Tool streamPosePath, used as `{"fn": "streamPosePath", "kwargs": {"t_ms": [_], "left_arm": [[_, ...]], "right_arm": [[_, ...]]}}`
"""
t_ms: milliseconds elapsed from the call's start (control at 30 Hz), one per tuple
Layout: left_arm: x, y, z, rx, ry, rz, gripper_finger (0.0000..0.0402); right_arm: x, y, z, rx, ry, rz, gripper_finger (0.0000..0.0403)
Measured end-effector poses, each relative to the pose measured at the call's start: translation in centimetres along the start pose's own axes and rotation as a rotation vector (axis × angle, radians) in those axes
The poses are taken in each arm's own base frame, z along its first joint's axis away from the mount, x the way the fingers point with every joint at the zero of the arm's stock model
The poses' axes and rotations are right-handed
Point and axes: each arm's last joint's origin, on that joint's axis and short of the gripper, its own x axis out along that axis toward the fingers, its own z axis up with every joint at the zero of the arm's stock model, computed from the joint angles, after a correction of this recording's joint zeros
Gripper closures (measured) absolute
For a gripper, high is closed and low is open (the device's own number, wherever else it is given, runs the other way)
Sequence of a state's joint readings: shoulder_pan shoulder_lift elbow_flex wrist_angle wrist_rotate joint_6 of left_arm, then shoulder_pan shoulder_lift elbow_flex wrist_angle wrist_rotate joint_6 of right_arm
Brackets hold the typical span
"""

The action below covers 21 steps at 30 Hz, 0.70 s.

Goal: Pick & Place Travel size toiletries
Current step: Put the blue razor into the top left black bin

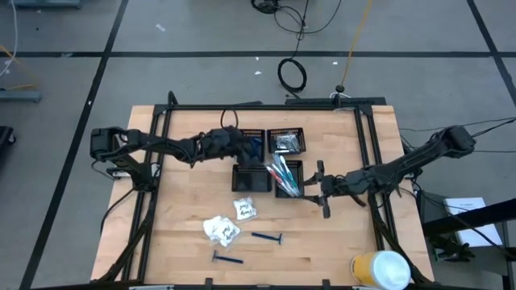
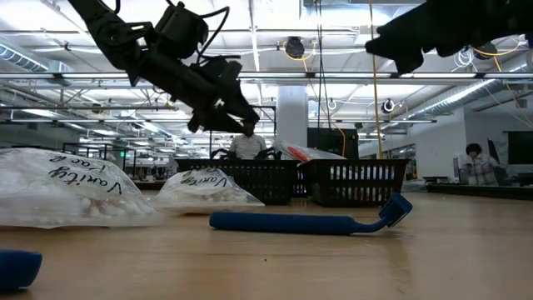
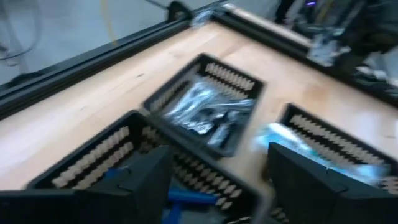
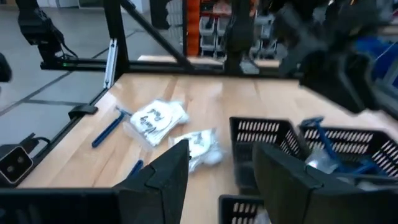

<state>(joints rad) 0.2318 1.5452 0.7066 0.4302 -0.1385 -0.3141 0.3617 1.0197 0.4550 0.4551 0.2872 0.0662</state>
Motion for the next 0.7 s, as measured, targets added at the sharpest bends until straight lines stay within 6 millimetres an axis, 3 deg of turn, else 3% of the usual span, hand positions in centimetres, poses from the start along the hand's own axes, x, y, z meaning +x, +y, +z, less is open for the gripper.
{"fn": "streamPosePath", "kwargs": {"t_ms": [167,300,500,700], "left_arm": [[-0.2,-1.4,0.1,0.05,-0.011,-0.132,0.0134],[-0.6,-3.4,-0.4,0.14,0.006,-0.24,0.014],[-1.9,-8.2,-0.8,0.331,-0.032,-0.38,0.0156],[-3.9,-13.1,-0.9,0.454,-0.064,-0.444,0.0165]], "right_arm": [[2.8,1.3,-0.9,0.012,0.133,0.009,0.0238],[5.9,4.0,-0.4,0.006,0.302,0.036,0.0238],[10.4,8.0,-0.4,-0.062,0.561,0.045,0.0238],[13.8,10.6,-2.3,-0.003,0.665,0.105,0.0238]]}}
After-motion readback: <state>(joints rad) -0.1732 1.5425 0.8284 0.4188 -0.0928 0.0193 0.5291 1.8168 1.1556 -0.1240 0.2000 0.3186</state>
